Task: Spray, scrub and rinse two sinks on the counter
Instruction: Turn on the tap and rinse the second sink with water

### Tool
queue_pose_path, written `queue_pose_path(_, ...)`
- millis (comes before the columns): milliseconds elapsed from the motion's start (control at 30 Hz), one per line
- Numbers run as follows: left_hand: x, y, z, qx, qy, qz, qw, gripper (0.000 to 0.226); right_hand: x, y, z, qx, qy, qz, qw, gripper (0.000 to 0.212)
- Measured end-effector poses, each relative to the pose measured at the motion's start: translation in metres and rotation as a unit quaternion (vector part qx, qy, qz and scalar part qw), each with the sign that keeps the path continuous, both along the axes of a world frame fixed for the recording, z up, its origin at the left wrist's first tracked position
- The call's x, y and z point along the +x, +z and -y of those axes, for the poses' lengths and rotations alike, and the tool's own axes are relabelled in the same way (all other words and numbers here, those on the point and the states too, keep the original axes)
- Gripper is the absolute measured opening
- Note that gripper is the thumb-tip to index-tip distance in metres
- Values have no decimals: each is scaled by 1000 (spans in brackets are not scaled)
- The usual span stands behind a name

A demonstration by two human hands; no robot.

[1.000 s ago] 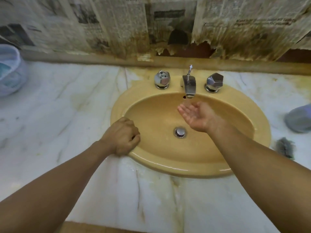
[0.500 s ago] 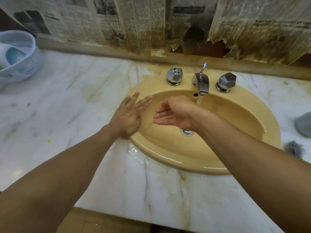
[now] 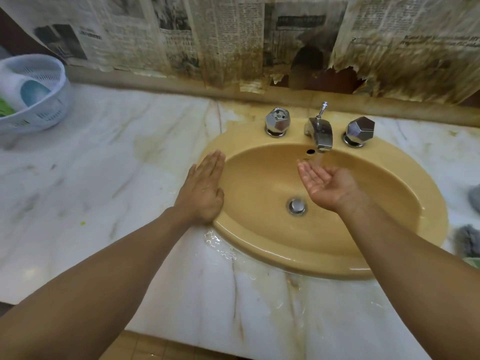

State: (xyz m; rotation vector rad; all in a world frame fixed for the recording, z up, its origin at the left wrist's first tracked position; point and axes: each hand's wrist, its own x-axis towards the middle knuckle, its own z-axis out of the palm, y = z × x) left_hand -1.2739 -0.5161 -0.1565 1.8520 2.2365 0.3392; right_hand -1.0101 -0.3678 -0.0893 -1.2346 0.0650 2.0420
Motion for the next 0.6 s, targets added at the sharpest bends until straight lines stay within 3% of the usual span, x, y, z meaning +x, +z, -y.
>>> queue_pose_path(200,-9,10,-56,-28,-11,-65,997,77,-71,14,-1,42,115,-42,992,36)
queue_pose_path(367,-7,17,-104,-39,-12,-47,998,95,-123,40,-19,135,225,-3,965,41)
queue_pose_path(467,-7,19,-123,-40,-18,-48,998,106,-117,35,-15,136,218,49,965,40)
queue_pose_path(600,-7,24,-140,-30,-49,-56,997,109,-73,8,6,39,140,42,989,38)
